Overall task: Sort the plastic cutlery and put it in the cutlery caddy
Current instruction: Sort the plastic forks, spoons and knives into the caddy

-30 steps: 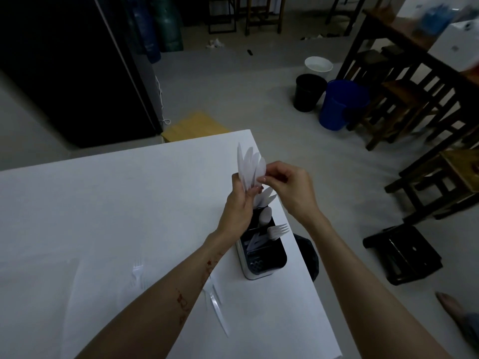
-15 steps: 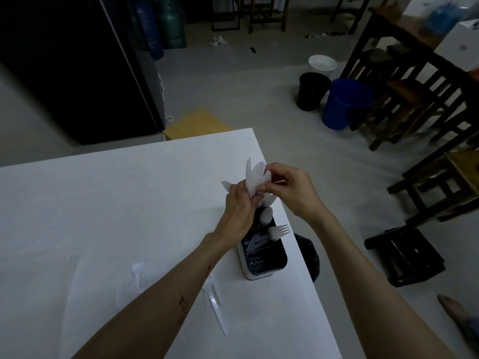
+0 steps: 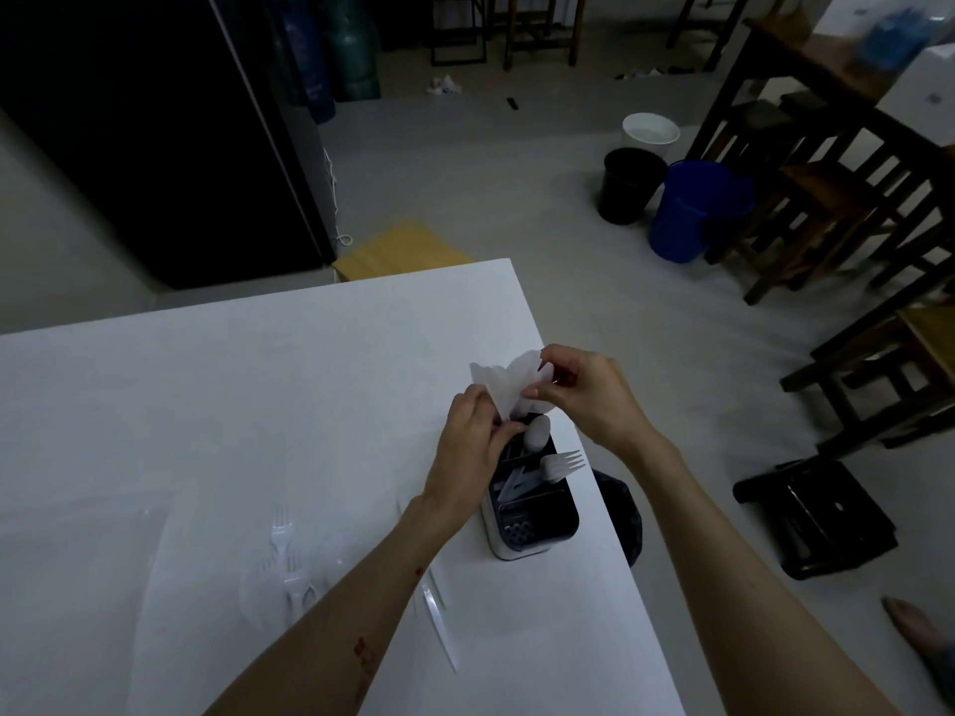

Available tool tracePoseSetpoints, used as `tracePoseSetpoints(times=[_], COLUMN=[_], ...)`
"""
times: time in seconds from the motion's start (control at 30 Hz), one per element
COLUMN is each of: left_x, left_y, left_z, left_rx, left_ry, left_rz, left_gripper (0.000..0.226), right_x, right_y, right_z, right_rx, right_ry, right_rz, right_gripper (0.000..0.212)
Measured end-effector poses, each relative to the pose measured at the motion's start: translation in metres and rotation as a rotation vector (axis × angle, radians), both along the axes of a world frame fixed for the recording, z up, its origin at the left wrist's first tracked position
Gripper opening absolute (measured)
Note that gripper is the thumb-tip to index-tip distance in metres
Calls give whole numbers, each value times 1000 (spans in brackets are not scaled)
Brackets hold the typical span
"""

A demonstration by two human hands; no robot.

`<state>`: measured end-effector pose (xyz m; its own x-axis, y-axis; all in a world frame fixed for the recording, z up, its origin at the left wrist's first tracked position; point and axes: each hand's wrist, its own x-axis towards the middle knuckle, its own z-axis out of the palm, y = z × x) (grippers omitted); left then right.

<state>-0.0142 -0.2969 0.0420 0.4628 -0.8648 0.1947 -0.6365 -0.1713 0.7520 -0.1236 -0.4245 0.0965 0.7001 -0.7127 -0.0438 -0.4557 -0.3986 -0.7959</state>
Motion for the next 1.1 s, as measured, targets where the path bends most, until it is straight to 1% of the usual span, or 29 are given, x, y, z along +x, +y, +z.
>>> tracePoseSetpoints(times=[0.07,0.13,0.23,0.33,0.4,0.57,0.7,0.77,0.87,1.0,1.07,1.1], left_x=[1,1,2,4,5,8,9,10,11,12,11,11], left_y=[3,4,5,6,7,7,9,10,13,13,12,12], left_z=[1,7,17,22,24,26,28,26,18,7,4,3], left_rx=[-20,-41,-37,-29,-59,-122,-127,-102,-36,26,66,58], left_ry=[59,92,161,177,213,285,296,305,250,194,146,135], left_rz=[30,65,102,121,125,165,191,155,77,42,34,22], left_gripper=[27,22,24,18,15,18,14,13,16,19,22,22], right_x=[0,0,1,2,3,5,6,6,6,6,5,4], right_y=[1,2,2,3,4,6,8,8,9,12,16,19], right_z=[1,3,8,9,7,3,2,2,0,-2,-2,-2], right_rx=[1,2,6,7,2,-5,-43,-47,-76,-138,-132,-129], right_ry=[-7,-13,-29,-39,-46,-45,-31,-23,-9,21,19,14], right_rz=[-9,-21,-34,-48,-51,-57,-59,-53,-51,-36,-33,-35], right_gripper=[14,19,29,31,30,17,15,12,10,10,7,10])
